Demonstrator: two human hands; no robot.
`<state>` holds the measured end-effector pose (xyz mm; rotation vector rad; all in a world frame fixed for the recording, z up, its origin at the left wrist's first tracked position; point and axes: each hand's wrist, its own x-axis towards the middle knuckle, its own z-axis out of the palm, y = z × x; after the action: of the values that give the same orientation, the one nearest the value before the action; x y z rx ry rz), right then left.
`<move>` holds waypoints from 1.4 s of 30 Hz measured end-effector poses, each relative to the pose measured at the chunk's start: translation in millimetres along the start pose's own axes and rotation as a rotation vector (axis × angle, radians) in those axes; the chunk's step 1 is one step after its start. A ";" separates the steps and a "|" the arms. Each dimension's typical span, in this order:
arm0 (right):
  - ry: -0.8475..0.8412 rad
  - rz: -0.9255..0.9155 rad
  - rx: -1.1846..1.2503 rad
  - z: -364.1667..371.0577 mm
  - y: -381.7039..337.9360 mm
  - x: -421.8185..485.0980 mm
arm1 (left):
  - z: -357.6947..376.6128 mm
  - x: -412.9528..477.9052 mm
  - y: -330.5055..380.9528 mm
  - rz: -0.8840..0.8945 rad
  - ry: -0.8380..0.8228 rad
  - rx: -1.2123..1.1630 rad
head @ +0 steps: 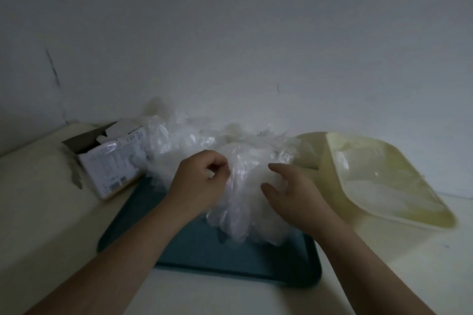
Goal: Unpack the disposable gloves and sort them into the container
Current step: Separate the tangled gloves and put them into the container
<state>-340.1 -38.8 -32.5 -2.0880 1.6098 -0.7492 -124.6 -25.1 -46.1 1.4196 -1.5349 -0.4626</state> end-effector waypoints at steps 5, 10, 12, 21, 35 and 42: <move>0.368 -0.135 0.397 1.6 -26.8 5.4 | -25.2 15.9 22.6 -0.199 0.048 -0.544; -0.012 0.087 0.856 6.5 -45.3 24.2 | -41.8 18.3 37.8 -0.372 -0.108 -1.223; -0.169 0.161 1.030 10.3 -48.1 31.1 | -41.4 16.8 31.8 -0.384 -0.162 -1.285; 0.016 0.061 1.068 -7.8 -37.5 35.5 | -31.8 19.6 2.6 -0.471 -0.148 -1.137; -0.004 -0.021 0.544 -32.1 -20.2 32.4 | 3.9 4.4 -24.7 0.377 -0.372 0.370; -0.109 -0.094 0.297 -33.8 -28.6 27.6 | -4.2 10.7 -29.7 0.242 -0.229 0.310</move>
<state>-334.4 -57.8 15.8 -1.9619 1.2648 -0.8343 -103.3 -41.0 -63.7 1.4224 -2.0043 -0.2526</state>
